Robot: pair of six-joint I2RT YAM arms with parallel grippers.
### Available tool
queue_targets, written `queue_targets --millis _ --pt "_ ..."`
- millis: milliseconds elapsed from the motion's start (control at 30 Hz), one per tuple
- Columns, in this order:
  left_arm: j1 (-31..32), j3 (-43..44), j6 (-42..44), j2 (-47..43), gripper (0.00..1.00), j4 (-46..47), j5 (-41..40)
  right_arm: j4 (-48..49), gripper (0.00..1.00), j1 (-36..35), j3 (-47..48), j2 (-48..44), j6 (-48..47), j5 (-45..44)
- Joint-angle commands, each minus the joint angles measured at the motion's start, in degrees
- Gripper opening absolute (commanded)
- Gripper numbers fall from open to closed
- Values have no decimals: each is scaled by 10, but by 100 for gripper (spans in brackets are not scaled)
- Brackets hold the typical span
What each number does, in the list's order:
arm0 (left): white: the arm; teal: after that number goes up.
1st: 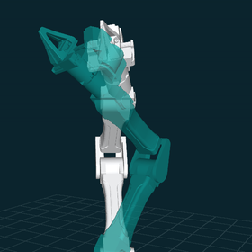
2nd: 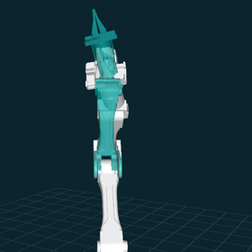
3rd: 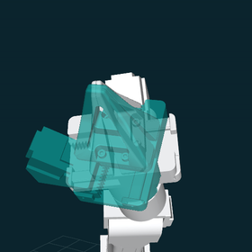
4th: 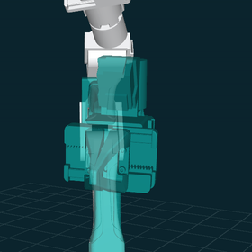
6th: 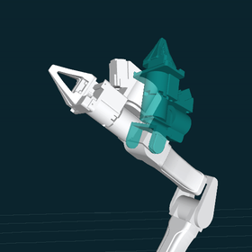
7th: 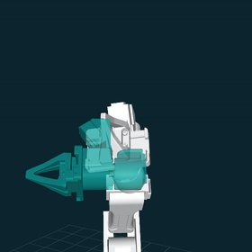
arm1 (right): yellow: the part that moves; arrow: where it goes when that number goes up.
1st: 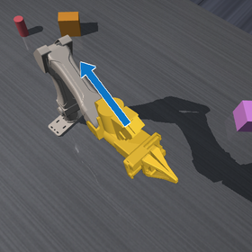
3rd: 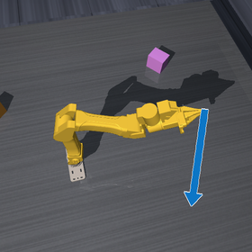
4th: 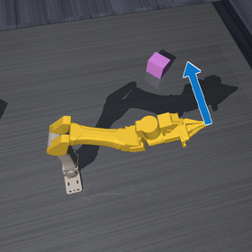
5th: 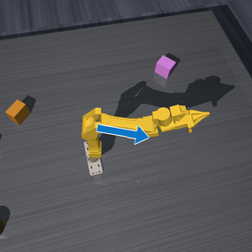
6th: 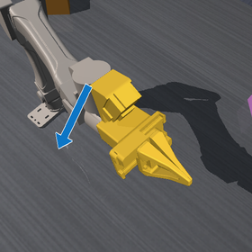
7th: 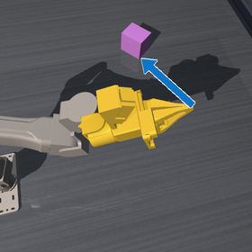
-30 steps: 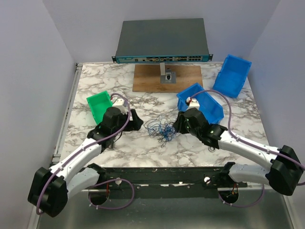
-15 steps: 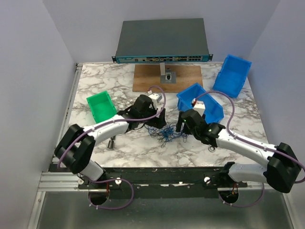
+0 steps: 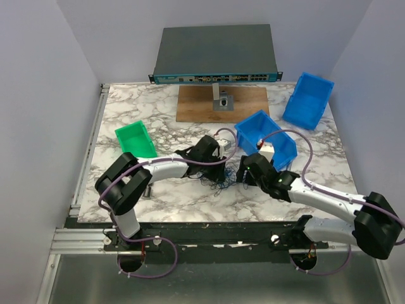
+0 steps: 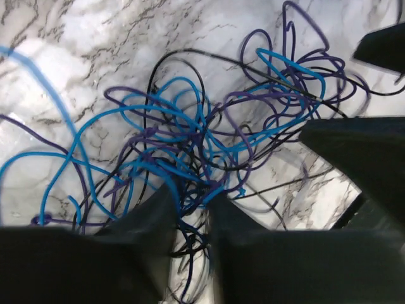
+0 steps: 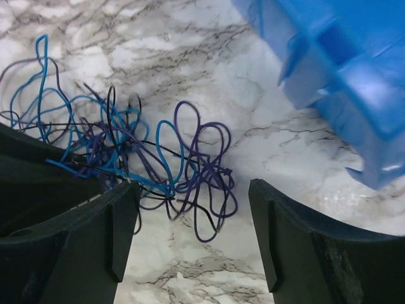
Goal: Untangle the cables
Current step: Untie the cable.
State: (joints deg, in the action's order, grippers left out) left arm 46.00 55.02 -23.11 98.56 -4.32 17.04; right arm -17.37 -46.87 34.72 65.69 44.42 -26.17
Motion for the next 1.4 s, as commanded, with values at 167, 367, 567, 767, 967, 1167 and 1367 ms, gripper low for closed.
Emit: queue_targets --millis 167,367,567,767,967,1167,1367 --pt "-49 -114 -63 -75 0 129 100 129 36 0 -15 69 -39 57" --pt "-136 -224 -147 -167 0 236 152 -25 1 2 18 52 55 -115" --pt "-243 -328 -198 -301 0 246 87 -149 1 8 20 -43 162 -227" --pt "-268 -368 -211 -458 0 148 -45 -217 1 9 23 -135 227 -279" --pt "-275 -398 -218 -638 0 50 -200 -184 1 9 13 -191 190 -264" --pt "-273 -358 -114 -601 0 117 2 30 32 10 -14 -188 -75 -1" --pt "-208 -317 -97 -536 0 178 125 163 84 10 -13 -158 -167 245"
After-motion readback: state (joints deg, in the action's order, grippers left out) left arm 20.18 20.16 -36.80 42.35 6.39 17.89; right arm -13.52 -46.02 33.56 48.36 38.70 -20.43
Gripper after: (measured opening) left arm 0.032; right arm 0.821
